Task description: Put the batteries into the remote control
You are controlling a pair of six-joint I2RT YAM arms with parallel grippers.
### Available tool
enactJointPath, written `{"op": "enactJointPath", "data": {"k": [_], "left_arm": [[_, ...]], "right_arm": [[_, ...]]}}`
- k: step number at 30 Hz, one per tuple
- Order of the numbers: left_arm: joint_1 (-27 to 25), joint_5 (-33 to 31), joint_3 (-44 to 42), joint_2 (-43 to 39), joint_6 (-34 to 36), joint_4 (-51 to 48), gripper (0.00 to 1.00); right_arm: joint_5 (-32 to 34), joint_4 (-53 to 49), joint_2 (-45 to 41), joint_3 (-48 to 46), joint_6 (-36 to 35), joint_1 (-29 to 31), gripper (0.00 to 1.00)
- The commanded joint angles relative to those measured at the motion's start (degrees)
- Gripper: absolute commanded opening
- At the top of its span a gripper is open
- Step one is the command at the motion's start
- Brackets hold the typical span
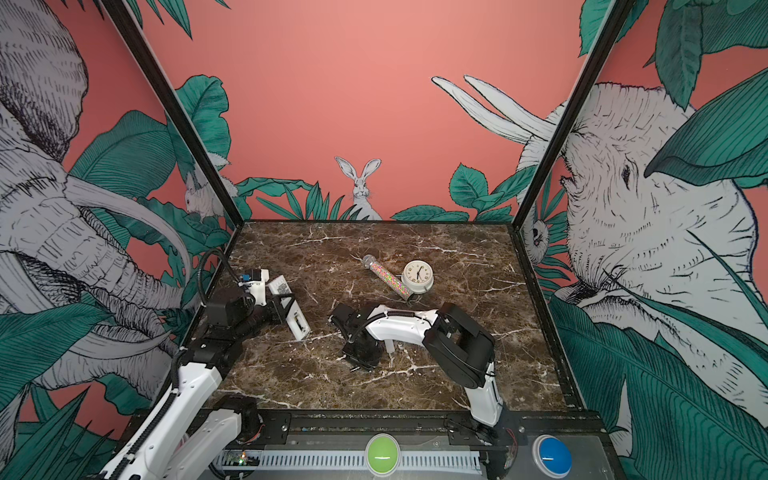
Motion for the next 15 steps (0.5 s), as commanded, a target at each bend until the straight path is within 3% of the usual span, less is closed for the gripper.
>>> {"op": "enactJointPath", "data": {"k": [1,5,10,15], "left_arm": [[-0.21,-0.25,0.42,-0.06,0.46,0.84,0.0],[-0.1,-0.5,0.76,0.22,0.55,0.6,0.0],[-0.09,-0.34,0.77,0.21,0.43,0.58,0.0],[-0.09,0.8,0.08,1.24,-0.22,1.58,0.0]], "right_arm": [[2.44,-0.82,2.96,1.84,3.14,-0.7,0.24],[1.64,0.0,4.63,3.24,1.25,-1.07,0.11],[1.9,1.94,3.56,1.34,-1.36,-2.36,0.02],[1.91,1.21,3.36,2.34,-11.44,-4.93,0.0]]}}
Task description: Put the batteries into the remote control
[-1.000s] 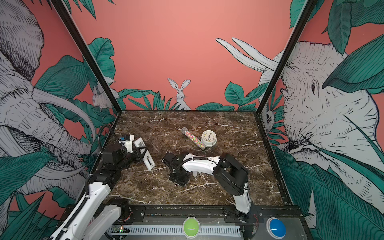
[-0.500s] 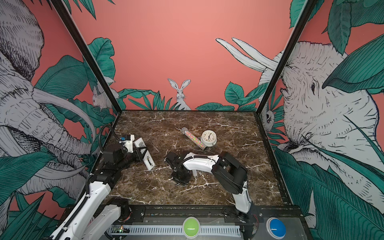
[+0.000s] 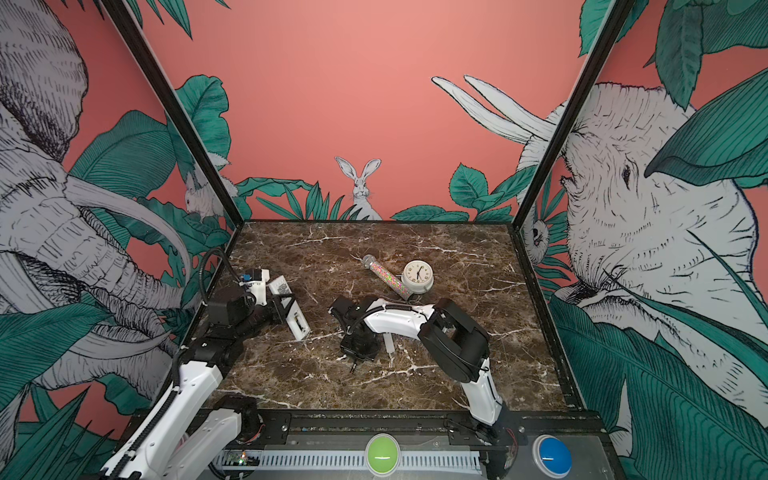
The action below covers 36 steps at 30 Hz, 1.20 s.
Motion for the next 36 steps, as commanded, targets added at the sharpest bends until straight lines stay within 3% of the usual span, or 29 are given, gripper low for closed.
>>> {"op": "enactJointPath", "data": {"k": [1,6,20,36], "left_arm": [[-0.1,1.78,-0.09,0.78,-0.5,2.31,0.0],[-0.04,5.02,0.27,2.65,-0.96,4.07,0.0],[-0.14,2.88,-1.01,2.23,0.06,0.22,0.0],[-0.12,3.12,-1.33,1.31,0.78,-0.49,0.0]], "right_arm": [[4.11,-0.32,1.5,0.33,-6.74,-2.43,0.0],[2.1,0.51,2.12,1.21,-15.77,-3.07,0.0],[6.73,0.42,-2.64,-5.29,-37.61,-4.05,0.0],[13.87,-1.66,-4.49,-5.09,-47.7,-4.13,0.0]]}}
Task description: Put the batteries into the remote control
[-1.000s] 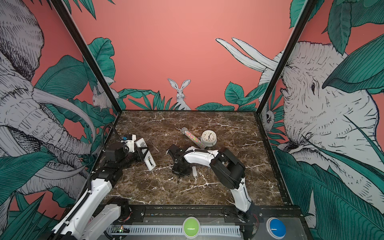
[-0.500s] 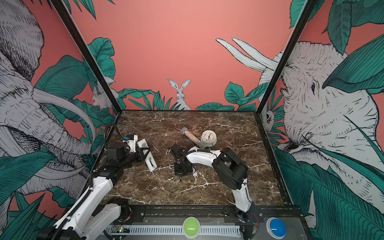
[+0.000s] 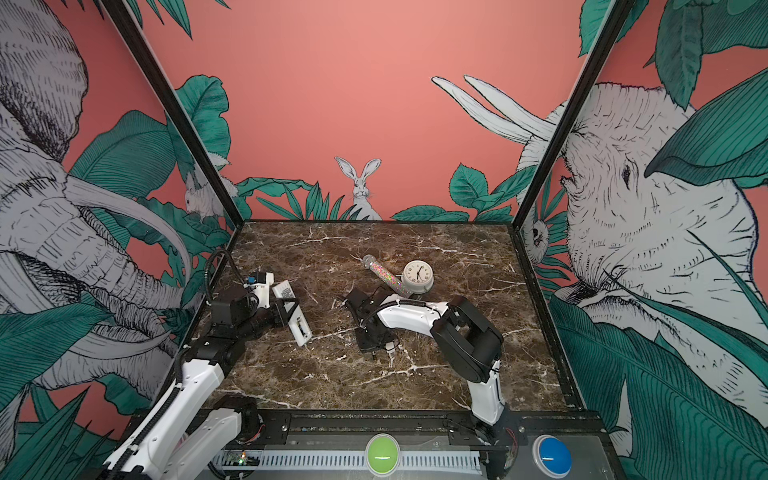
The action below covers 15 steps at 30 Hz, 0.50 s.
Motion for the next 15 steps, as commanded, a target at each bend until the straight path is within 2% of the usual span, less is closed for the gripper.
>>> {"op": "enactJointPath", "data": {"k": [1,9,15], "left_arm": [[-0.1,0.52,-0.57,0.36,0.5,0.84,0.0],[-0.09,0.6,-0.74,1.59,0.04,2.27,0.0],[-0.02,1.45,-0.67,2.91,-0.19,3.43,0.0]], "right_arm": [[5.14,-3.1,-0.23,0.28,-3.65,-0.37,0.0],[6.96,-3.96,-0.88,0.99,-8.25,-0.37,0.0],[7.2,-3.72,-0.58,2.66,-8.7,-0.06,0.0]]}}
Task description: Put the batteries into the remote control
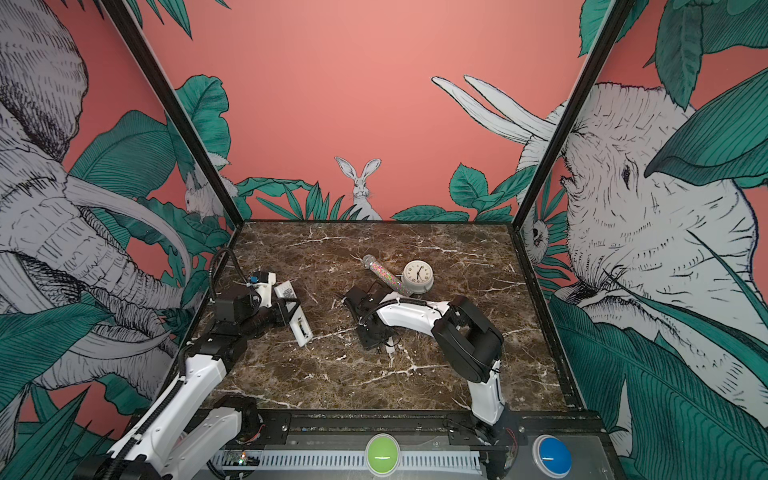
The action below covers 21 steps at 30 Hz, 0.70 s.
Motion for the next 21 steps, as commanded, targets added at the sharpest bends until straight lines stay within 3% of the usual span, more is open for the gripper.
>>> {"op": "enactJointPath", "data": {"k": [1,11,21], "left_arm": [[-0.11,1.45,-0.46,0.31,0.02,2.08,0.0],[-0.12,3.66,-0.99,-1.02,-0.94,2.99,0.0],[-0.07,4.21,-1.14,-2.78,-1.37,3.19,0.0]], "right_arm": [[1.7,-1.48,-0.56,0.57,-1.22,0.05,0.0],[0.99,-0.23,0.12,-0.13,-0.77,1.12,0.04],[2.3,-1.75,1.51,0.44,-1.77,1.73,0.19]]}}
